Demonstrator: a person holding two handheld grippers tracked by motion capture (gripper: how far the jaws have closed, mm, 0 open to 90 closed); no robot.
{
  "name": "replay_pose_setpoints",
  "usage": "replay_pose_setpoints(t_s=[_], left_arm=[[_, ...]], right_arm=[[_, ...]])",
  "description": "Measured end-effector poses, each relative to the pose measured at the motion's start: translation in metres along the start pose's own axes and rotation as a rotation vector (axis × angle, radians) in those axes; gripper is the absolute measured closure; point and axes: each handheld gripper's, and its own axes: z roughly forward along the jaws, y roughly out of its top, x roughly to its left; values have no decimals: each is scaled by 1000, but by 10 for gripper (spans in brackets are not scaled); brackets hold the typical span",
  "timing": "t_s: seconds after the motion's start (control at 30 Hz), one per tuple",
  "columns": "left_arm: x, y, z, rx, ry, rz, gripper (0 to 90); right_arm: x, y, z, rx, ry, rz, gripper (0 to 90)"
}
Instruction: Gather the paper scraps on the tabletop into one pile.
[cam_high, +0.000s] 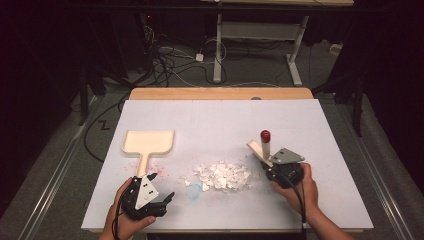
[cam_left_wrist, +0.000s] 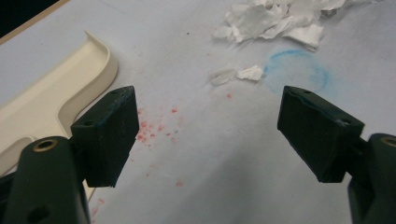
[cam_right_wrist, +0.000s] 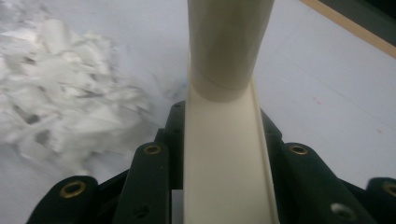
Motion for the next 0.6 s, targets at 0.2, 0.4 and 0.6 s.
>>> replay_pose_setpoints(t_s=[0.2, 0.4, 0.6], left_arm=[[2, -2, -2, -7, -21, -11, 201], [3, -2, -2, -13, -27, -16, 200], [2, -2, -2, -8, -29, -15, 201]], right_arm=[[40, 22, 10, -33, 62, 12, 686], [70, 38, 17, -58, 114, -18, 685], [77, 45, 18, -88, 118, -36, 686]])
